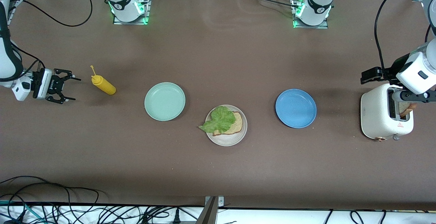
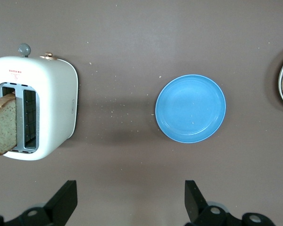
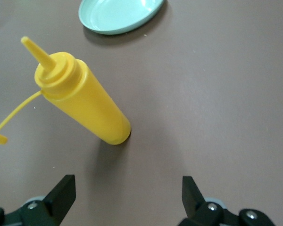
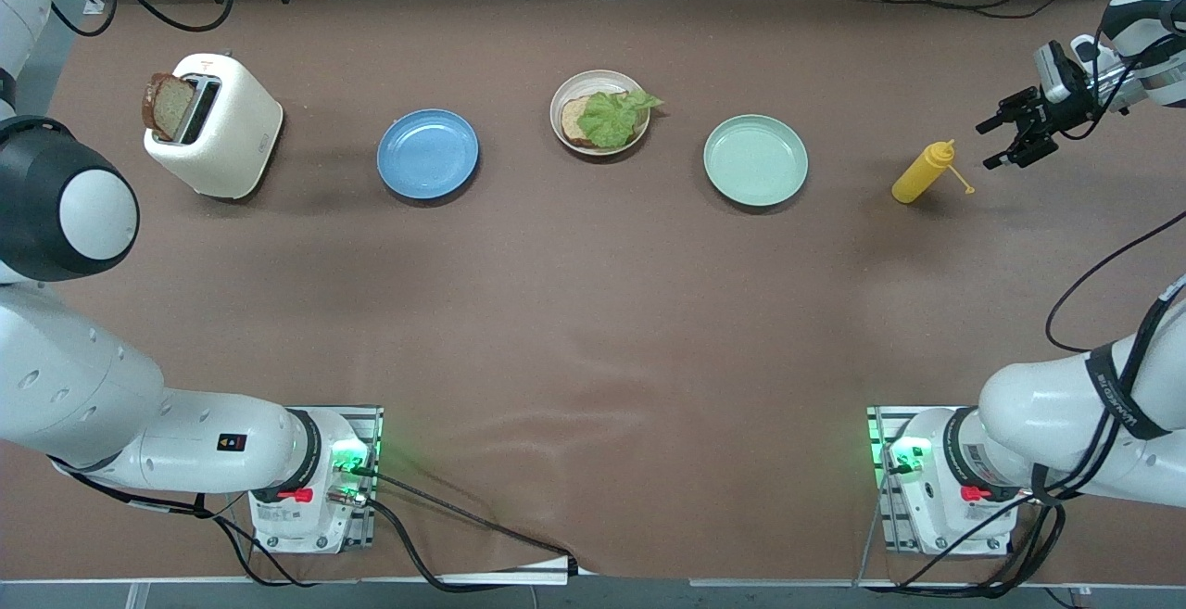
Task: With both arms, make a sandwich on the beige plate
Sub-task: 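Move the right gripper toward the yellow mustard bottle, then close the right gripper around the yellow mustard bottle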
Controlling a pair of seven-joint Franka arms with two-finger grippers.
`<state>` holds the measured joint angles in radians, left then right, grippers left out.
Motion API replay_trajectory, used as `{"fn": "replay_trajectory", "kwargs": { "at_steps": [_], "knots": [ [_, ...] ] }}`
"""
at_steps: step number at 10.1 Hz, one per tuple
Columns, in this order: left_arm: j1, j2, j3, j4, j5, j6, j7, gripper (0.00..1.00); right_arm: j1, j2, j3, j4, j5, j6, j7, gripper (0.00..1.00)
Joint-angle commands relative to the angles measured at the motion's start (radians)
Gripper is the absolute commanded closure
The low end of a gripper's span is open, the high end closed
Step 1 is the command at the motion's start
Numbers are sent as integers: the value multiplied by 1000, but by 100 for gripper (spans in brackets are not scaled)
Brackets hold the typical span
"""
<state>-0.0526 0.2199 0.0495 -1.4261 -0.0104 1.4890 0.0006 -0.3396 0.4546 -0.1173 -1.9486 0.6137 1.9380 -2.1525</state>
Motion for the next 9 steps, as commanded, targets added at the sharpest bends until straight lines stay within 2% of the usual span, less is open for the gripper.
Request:
{"fn": "replay_trajectory", "kwargs": {
  "at_steps": [1, 3, 5, 7, 9],
  "knots": [
    [-4, -1, 0, 4, 18, 5, -1, 0, -13, 50, 10, 16, 101, -30, -186, 0],
    [-4, 1, 0, 4, 20, 5, -1, 0, -13, 79, 10, 16, 159, -91, -231, 0],
    [-4, 1, -2, 4, 20, 7, -1, 0, -13, 101, 11, 14, 169, -137, -236, 0],
    [-4, 1, 0, 4, 20, 7, -1, 0, -12, 137, 11, 14, 239, -178, -312, 0],
    [-4, 1, 0, 3, 18, 7, -1, 0, -12, 157, 11, 19, 250, -226, -329, 0]
  ]
}}
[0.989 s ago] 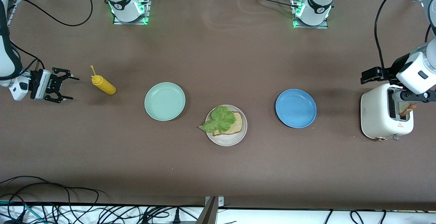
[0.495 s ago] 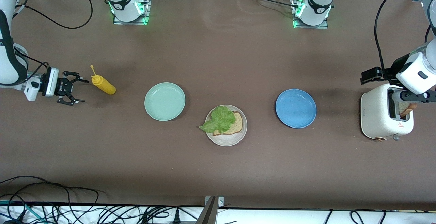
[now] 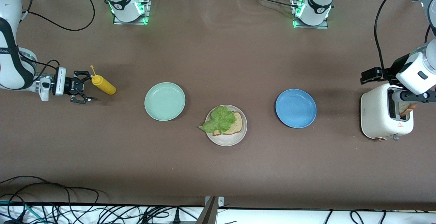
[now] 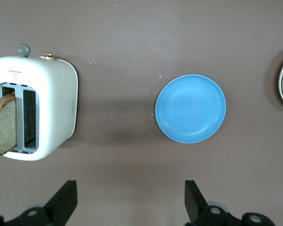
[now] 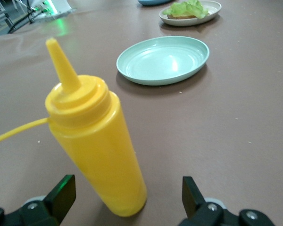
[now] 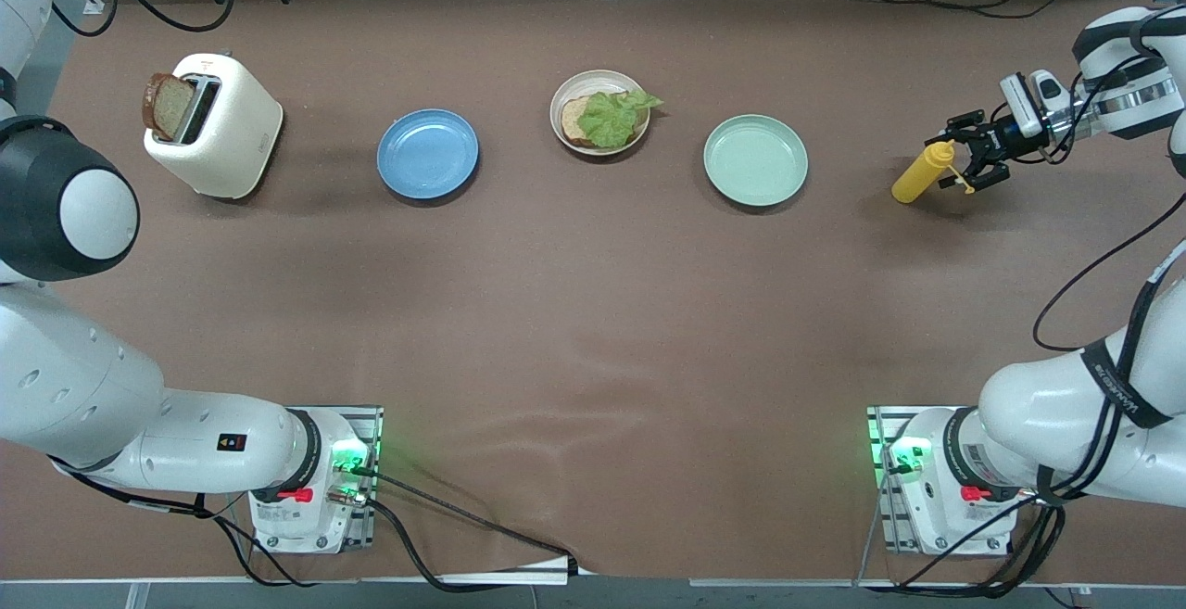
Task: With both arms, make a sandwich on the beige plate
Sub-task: 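Close the right gripper around the yellow mustard bottle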
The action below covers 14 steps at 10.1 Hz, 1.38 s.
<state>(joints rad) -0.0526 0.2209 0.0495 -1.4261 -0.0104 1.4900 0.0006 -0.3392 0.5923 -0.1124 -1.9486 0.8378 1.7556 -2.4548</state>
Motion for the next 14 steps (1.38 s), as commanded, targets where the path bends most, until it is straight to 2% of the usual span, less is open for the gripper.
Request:
{"fn": "replay_trajectory", "kwargs": {
  "at_steps": [1, 3, 4, 6, 8, 9, 11, 14],
  "knots": [
    [-4, 2, 0, 3, 18, 6, -1, 0, -12, 20, 7, 19, 29, -66, -39, 0],
    [-4, 2, 0, 3, 18, 6, -1, 0, -12, 18, 13, 20, 43, -102, -50, 0],
    [-4, 2, -2, 3, 18, 6, -1, 0, -12, 18, 17, 20, 43, -113, -58, 5],
    [-6, 2, 0, 1, 20, 6, -2, 0, -12, 17, 17, 22, 44, -120, -59, 57],
    [-7, 2, -2, -2, 20, 4, -8, 0, -12, 17, 20, 22, 61, -120, -56, 85],
    [-7, 2, -2, -2, 18, 4, -10, 0, -11, 15, 26, 25, 63, -120, -41, 90],
    [-6, 2, -2, 0, 20, 4, -10, 0, -4, 8, 51, 57, 63, -113, 23, 93],
    [-6, 2, -2, 0, 20, 4, -10, 0, 29, -29, 111, 164, 17, -75, 292, 95]
  ]
}}
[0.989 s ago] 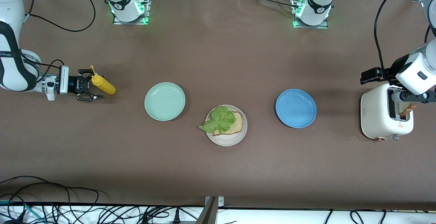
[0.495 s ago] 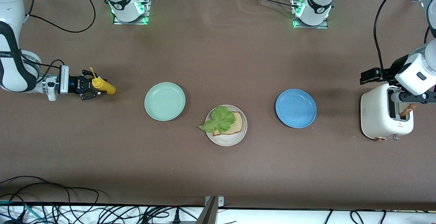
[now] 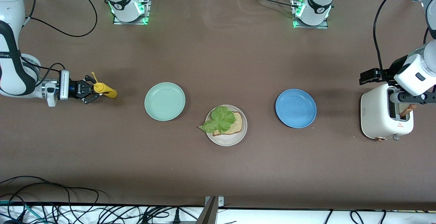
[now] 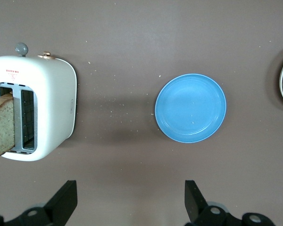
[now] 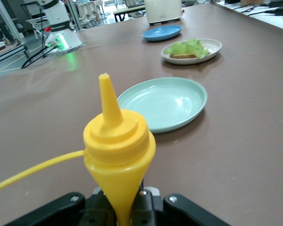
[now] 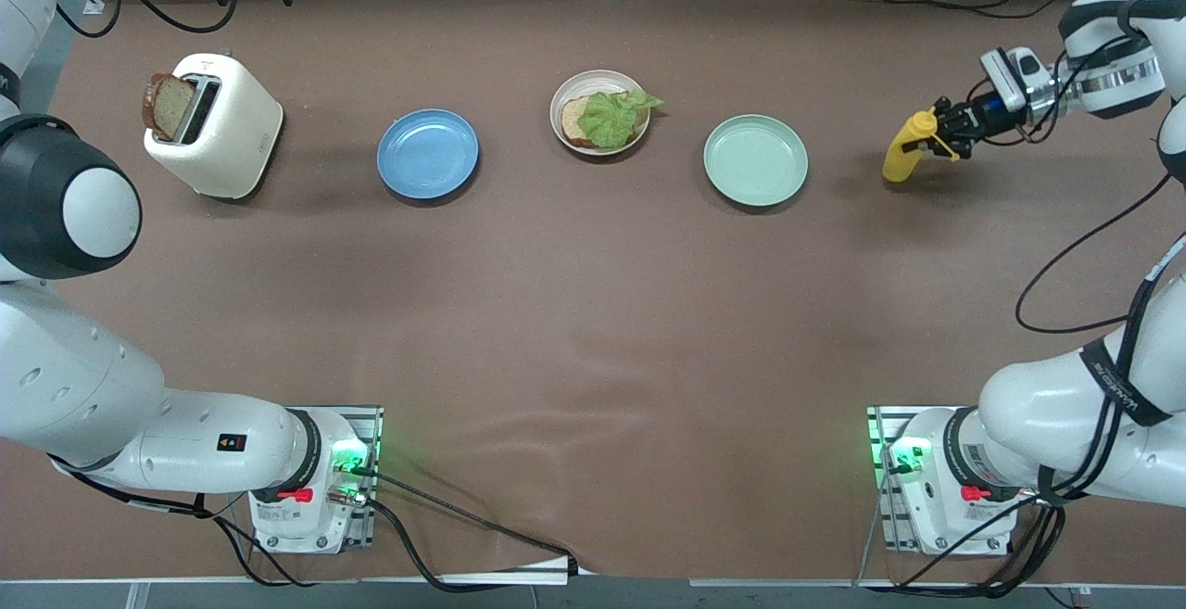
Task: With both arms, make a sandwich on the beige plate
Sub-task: 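Close the right gripper around the yellow mustard bottle, then lift the mustard bottle and carry it over the sandwich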
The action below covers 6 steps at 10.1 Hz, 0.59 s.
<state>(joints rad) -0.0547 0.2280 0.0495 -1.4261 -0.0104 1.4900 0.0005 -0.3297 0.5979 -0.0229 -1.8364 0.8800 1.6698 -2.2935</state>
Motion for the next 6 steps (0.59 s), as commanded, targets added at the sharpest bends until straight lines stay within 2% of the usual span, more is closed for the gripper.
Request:
{"fn": "replay_trajectory", "kwargs": {
  "at_steps": [1, 2, 4, 6],
  "knots": [
    [-4, -6, -2, 0, 20, 4, -10, 0, 35, -46, 49, 98, -79, 33, 232, 95],
    [-4, -6, -2, 0, 18, 4, -10, 0, 47, -53, 79, 147, -138, 48, 321, 95],
    [-4, -6, -2, 0, 20, 4, -10, 0, 137, -67, 87, 253, -235, 61, 547, 96],
    [-4, -6, -2, -2, 18, 4, -10, 0, 205, -67, 133, 350, -398, 77, 806, 96]
  ]
}}
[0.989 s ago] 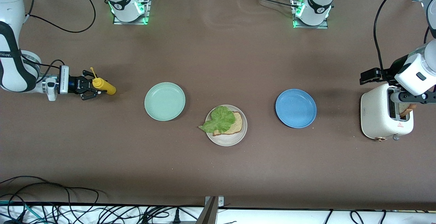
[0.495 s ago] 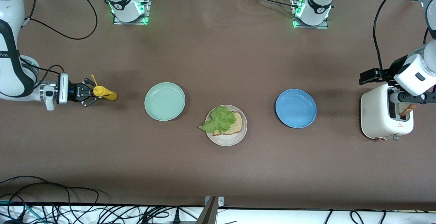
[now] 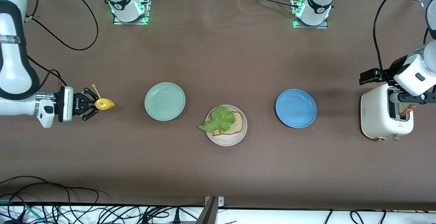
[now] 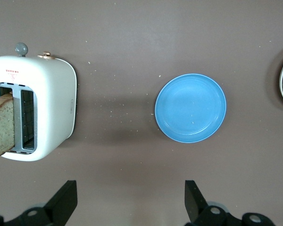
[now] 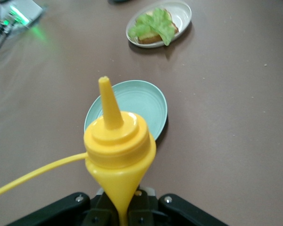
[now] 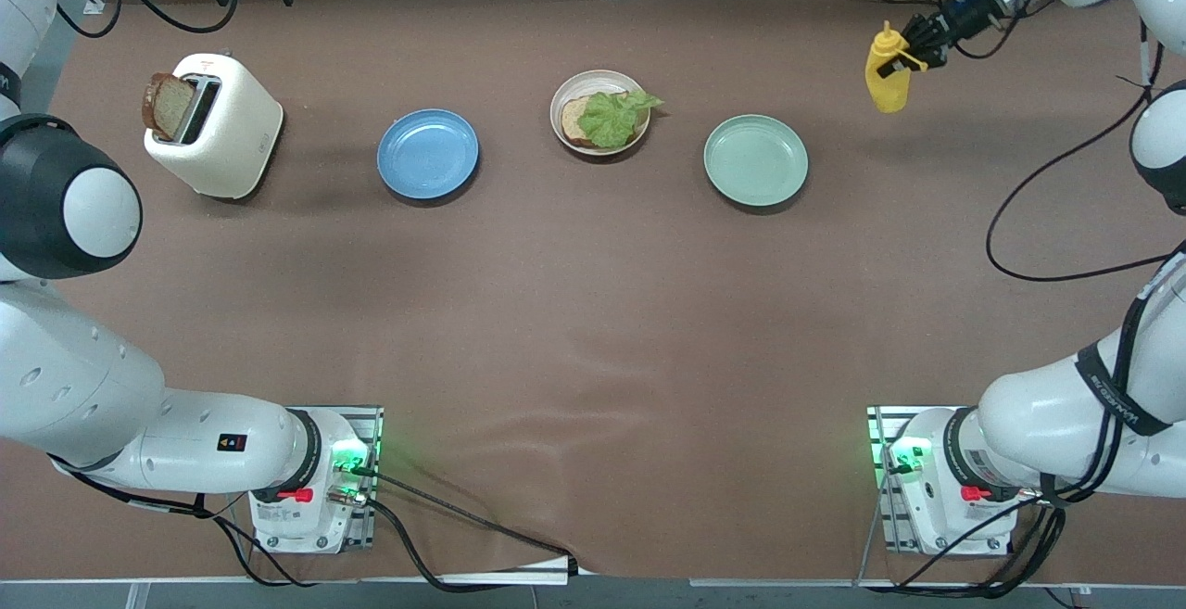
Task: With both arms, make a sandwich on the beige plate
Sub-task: 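Lift the mustard bottle and carry it over the sandwich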
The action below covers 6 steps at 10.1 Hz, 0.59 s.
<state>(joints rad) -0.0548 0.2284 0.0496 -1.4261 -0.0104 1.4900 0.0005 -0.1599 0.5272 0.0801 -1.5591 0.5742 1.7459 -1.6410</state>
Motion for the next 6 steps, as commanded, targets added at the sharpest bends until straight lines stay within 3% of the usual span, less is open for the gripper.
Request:
{"fn": "replay_trajectory", "kwargs": {
  "at_steps": [1, 6],
  "knots": [
    [-5, -3, -2, 0, 20, 4, -10, 0, 89, 4, 39, 109, -174, 23, 273, 96],
    [-5, -3, -2, 0, 20, 4, -10, 0, 385, 26, 35, 194, -579, 150, 834, 96]
  ]
}}
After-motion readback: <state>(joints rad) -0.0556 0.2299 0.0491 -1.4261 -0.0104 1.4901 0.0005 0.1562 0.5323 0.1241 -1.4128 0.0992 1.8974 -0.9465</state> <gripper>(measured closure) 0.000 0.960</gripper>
